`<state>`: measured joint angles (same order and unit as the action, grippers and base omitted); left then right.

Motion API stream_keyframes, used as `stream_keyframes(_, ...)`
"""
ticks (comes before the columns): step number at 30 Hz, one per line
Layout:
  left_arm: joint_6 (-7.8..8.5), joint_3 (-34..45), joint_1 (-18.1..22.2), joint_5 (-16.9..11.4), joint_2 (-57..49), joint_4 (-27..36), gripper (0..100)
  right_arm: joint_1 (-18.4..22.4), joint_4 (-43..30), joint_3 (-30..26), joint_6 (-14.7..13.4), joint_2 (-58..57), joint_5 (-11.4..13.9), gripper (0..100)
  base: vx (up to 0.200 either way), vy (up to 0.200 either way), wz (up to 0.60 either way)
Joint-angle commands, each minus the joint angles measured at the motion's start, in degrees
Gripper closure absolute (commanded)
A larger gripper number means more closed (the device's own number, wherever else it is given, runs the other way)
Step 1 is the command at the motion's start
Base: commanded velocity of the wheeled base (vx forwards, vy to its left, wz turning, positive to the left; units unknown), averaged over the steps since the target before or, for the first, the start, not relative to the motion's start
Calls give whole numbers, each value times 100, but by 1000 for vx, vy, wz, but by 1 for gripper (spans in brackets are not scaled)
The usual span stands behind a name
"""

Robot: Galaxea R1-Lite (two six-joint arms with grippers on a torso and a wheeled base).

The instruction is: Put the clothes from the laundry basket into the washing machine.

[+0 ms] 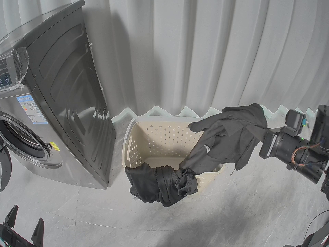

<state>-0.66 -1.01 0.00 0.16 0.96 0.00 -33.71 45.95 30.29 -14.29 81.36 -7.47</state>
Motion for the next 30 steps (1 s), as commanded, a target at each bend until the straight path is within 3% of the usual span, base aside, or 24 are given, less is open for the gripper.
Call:
stream_keyframes(1, -22, 92, 0, -7, -88, -9, 0, 40, 55, -111, 216, -569, -26, 100, 0, 0, 0)
stream_keyframes(6, -22, 92, 0, -7, -88, -9, 0, 426, 55, -208, 664, -613, -53, 100, 0, 0, 0)
stream_keyframes(17, 22, 92, 0, 2, -88, 0, 0, 479, -24, -305, 770, -832, -96, 100, -109, 0, 0)
stream_keyframes(20, 48, 92, 0, 2, -88, 0, 0, 488, -33, -314, 814, -824, -413, 100, 0, 0, 0)
stream_keyframes(24, 31, 92, 0, -7, -88, 0, 0, 488, -33, -314, 814, -824, -448, 100, 0, 0, 0)
stream_keyframes(30, 22, 92, 0, -16, -88, 0, 0, 488, -33, -322, 814, -832, -448, 100, 0, 200, 0)
